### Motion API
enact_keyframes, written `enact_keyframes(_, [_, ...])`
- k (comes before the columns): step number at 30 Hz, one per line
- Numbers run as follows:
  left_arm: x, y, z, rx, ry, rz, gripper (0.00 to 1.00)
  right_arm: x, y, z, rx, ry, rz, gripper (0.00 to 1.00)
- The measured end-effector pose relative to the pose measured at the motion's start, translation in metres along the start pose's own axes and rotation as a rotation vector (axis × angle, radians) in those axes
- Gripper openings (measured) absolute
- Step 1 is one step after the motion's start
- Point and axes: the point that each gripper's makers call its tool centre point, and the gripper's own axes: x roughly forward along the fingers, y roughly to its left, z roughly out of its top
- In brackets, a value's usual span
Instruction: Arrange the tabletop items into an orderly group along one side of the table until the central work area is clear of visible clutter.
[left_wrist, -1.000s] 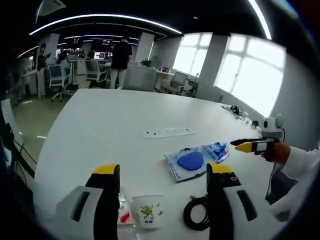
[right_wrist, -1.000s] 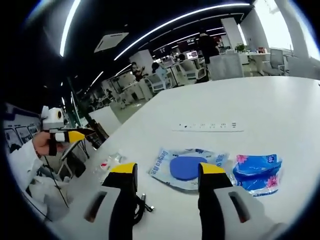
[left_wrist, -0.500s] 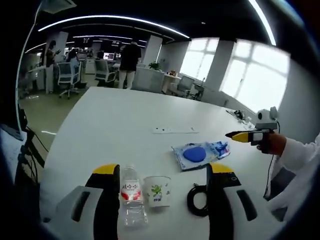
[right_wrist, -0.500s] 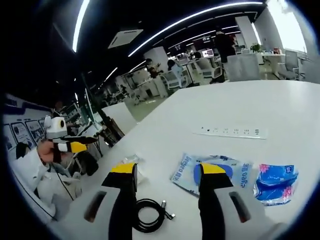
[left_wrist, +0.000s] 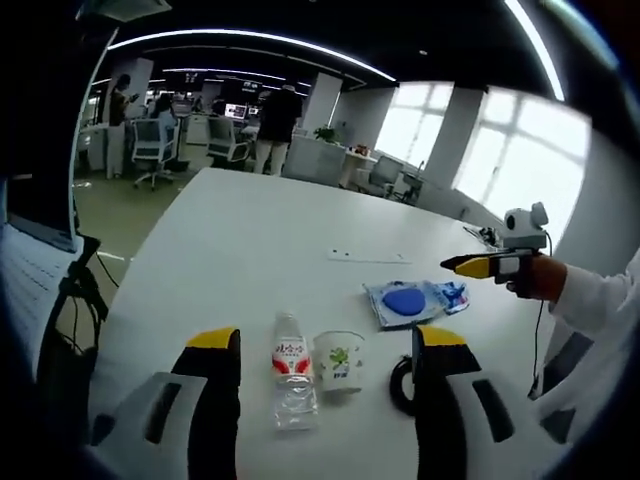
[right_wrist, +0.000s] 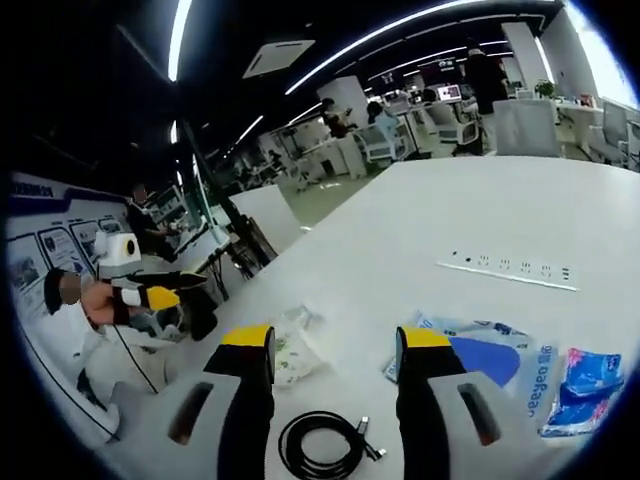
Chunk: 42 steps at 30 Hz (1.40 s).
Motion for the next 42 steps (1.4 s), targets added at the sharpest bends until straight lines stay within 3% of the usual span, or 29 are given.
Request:
enact_keyframes(11, [-0.007, 0.015, -0.013, -0.024, 0.005, 0.016, 0.70, 0.036, 0.016, -0.005, -0.020, 0.055, 0.059, 0.47])
enact_keyframes(16, [-0.008, 0.018, -0.017, -0.037, 0.000, 0.015, 0.70, 0.055, 0.022, -0.017, -0.035, 0.110, 0.101, 0.46])
enact_keyframes(35, [-0.006, 0.033, -0.042, -0.094, 0.014, 0.027, 0.69, 0.113, 0.032, -0.056, -0.109, 0.303, 0.296, 0.43])
enact_keyframes(41, [-0.004, 0.041, -0.049, -0.118, 0.013, 0.038, 0.69, 0.124, 0.038, -0.069, -0.138, 0.358, 0.377, 0.39])
enact_keyframes(42, [-0.004, 0.043, -0.051, -0.119, 0.015, 0.043, 0.68, 0.126, 0.042, -0.074, -0.157, 0.383, 0.416, 0.38])
